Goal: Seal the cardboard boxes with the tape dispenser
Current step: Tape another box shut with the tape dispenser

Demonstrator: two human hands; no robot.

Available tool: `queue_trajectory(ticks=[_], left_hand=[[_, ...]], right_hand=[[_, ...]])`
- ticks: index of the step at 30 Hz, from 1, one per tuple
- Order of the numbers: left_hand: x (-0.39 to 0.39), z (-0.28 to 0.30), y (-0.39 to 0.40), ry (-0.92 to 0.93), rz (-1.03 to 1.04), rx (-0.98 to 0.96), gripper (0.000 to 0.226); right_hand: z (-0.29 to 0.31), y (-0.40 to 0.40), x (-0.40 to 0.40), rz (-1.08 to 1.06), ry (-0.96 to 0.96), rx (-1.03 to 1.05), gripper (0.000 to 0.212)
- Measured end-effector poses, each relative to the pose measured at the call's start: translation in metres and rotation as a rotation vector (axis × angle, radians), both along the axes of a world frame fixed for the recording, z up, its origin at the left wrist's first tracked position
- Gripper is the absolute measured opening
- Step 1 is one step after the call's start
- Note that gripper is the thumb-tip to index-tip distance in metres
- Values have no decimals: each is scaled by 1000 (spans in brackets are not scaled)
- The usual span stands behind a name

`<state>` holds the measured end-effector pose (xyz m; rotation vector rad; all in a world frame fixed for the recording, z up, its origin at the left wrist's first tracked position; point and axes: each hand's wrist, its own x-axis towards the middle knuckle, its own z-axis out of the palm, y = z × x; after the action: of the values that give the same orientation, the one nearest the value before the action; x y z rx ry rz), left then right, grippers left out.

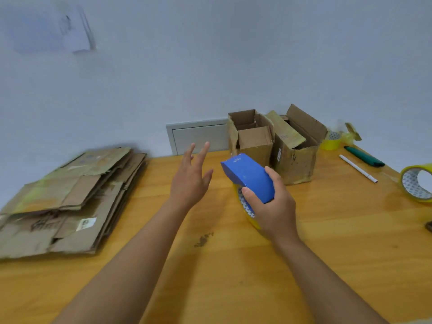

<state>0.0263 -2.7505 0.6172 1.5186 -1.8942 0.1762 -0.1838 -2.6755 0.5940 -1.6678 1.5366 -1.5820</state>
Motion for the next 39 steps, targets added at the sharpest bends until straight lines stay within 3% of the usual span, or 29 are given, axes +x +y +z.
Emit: queue_trajectory(ticks=[10, 14, 19, 25, 30, 39], left_hand=[[161, -15, 83, -39, 501, 111, 60], [210, -21, 92, -35, 579, 174, 62], [239, -35, 92, -93, 644, 306, 80], [255, -28, 75, -60, 733, 246, 76], [268, -18, 75, -41, 729, 187, 52], [245, 35, 101, 56, 694, -74, 52]], right_hand=[[-1, -6, 112, 204, -7, 45, 71], [-11, -12, 133, 225, 8, 52, 71], [-14, -21, 133, 133, -54, 66, 77], [-13, -25, 140, 112, -15, 67, 79], [-16, -21, 138, 101, -8, 45, 72], [-16, -18, 138, 99, 11, 44, 67]])
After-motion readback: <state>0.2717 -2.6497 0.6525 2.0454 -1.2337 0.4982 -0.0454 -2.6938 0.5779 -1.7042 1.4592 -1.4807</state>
